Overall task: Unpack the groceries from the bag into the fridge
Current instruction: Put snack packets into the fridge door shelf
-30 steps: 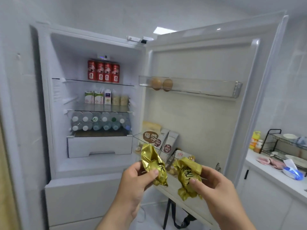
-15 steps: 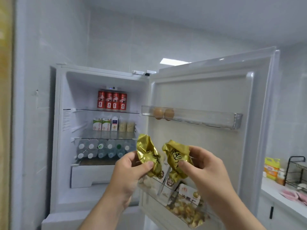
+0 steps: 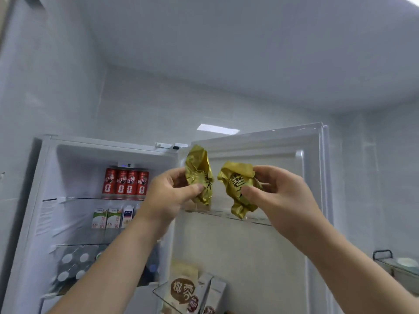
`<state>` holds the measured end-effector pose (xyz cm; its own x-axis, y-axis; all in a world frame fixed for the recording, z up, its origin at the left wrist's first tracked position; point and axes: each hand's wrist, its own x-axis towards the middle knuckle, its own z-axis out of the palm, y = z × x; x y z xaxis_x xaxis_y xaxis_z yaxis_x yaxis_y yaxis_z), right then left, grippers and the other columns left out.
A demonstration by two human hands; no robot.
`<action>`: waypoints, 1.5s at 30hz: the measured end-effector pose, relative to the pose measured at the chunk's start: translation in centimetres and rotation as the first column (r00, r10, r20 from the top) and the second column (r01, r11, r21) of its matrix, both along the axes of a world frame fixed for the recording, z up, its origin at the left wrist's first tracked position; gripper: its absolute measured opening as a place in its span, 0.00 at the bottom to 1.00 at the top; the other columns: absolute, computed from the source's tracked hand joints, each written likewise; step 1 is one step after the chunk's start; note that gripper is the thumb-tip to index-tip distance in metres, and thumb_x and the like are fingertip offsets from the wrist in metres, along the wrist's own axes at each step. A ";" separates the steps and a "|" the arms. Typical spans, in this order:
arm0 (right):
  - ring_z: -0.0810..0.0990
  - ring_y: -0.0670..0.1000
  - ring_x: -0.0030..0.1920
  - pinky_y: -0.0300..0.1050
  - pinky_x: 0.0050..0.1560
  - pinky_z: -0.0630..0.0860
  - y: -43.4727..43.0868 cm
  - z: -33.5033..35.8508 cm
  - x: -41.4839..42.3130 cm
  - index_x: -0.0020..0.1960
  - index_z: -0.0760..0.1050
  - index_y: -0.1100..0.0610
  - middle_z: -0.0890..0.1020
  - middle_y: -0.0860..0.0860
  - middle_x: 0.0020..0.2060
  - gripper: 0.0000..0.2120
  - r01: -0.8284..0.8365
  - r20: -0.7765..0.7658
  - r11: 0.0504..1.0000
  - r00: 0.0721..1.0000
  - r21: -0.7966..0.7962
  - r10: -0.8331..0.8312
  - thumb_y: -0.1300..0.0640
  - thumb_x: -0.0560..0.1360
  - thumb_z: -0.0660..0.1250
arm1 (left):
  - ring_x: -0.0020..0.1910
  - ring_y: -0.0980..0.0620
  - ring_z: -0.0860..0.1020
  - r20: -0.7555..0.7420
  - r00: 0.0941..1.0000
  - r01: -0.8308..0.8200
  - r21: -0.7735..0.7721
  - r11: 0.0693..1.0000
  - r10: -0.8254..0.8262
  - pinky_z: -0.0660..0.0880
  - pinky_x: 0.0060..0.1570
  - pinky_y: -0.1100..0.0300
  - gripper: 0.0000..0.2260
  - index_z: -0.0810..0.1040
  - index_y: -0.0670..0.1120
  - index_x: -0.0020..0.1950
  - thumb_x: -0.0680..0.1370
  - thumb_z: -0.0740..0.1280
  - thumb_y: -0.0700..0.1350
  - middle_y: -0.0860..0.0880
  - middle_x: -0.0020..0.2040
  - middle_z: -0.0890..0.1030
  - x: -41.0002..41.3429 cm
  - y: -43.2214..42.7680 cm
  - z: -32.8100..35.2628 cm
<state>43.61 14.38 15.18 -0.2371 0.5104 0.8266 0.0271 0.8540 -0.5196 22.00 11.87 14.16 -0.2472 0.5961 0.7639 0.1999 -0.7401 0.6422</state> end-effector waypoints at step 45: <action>0.84 0.51 0.49 0.46 0.57 0.79 11.4 5.3 -1.7 0.55 0.81 0.55 0.86 0.52 0.47 0.10 0.496 0.715 0.846 0.663 -0.197 -0.222 0.60 0.74 0.73 | 0.48 0.48 0.80 -0.739 0.330 -0.083 -0.642 0.762 -0.587 0.79 0.54 0.55 0.14 0.76 0.35 0.63 0.78 0.67 0.33 0.44 0.48 0.81 -3.8 18.7 9.4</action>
<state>41.90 25.73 20.46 -0.3679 0.8853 0.2844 0.7331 0.4643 -0.4970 18.25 30.58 23.55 0.5871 0.8083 -0.0453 0.7313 -0.5055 0.4578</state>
